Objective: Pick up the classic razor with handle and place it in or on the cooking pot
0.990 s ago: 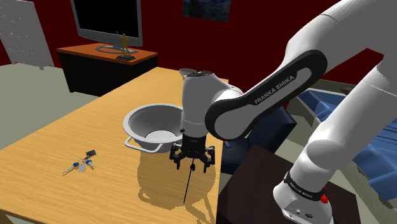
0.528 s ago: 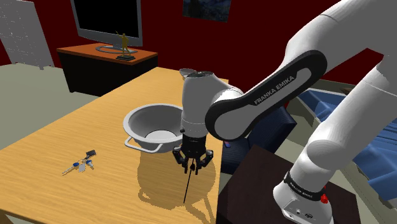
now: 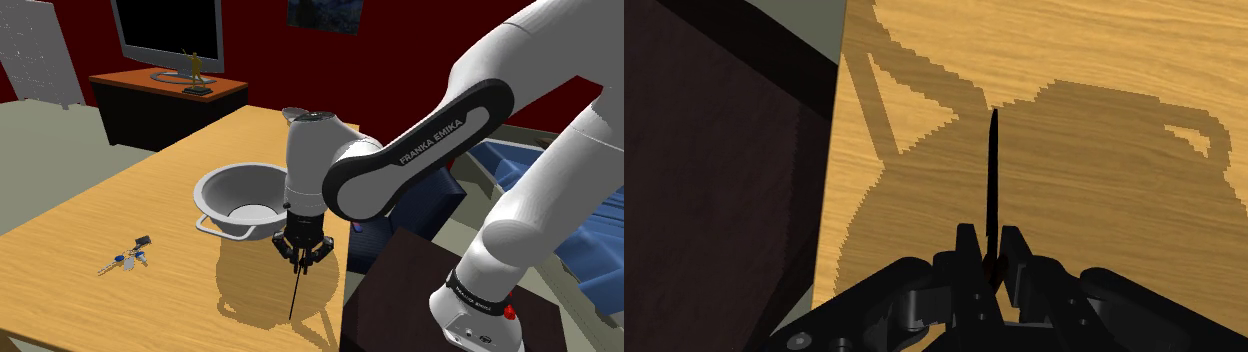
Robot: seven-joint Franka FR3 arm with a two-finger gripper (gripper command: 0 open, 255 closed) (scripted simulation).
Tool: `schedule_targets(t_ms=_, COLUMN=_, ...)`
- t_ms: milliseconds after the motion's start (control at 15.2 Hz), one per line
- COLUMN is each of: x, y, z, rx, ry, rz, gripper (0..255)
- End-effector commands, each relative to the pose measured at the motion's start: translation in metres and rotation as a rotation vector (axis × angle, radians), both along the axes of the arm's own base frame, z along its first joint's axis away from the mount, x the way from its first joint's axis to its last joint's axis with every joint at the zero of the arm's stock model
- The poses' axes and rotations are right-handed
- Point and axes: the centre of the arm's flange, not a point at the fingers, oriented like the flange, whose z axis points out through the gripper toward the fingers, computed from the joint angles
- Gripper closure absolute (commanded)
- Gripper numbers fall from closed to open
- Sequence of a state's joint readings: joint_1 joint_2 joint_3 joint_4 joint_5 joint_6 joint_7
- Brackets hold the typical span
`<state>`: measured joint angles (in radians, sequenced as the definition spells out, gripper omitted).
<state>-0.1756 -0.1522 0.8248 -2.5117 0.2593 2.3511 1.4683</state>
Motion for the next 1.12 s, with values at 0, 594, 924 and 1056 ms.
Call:
schedule_targets(t_ms=0, x=0.0, y=0.0, z=0.005, rx=0.0, ry=0.0, rz=0.0, gripper=255)
schedule_targets(t_ms=594, x=0.0, y=0.0, z=0.053, rx=0.0, ry=0.0, rz=0.0, gripper=255)
schedule_targets(t_ms=924, x=0.0, y=0.0, z=0.079, rx=0.0, ry=0.0, rz=0.0, gripper=255)
schedule_targets(t_ms=1056, x=0.0, y=0.0, z=0.09, rx=0.0, ry=0.0, rz=0.0, gripper=255)
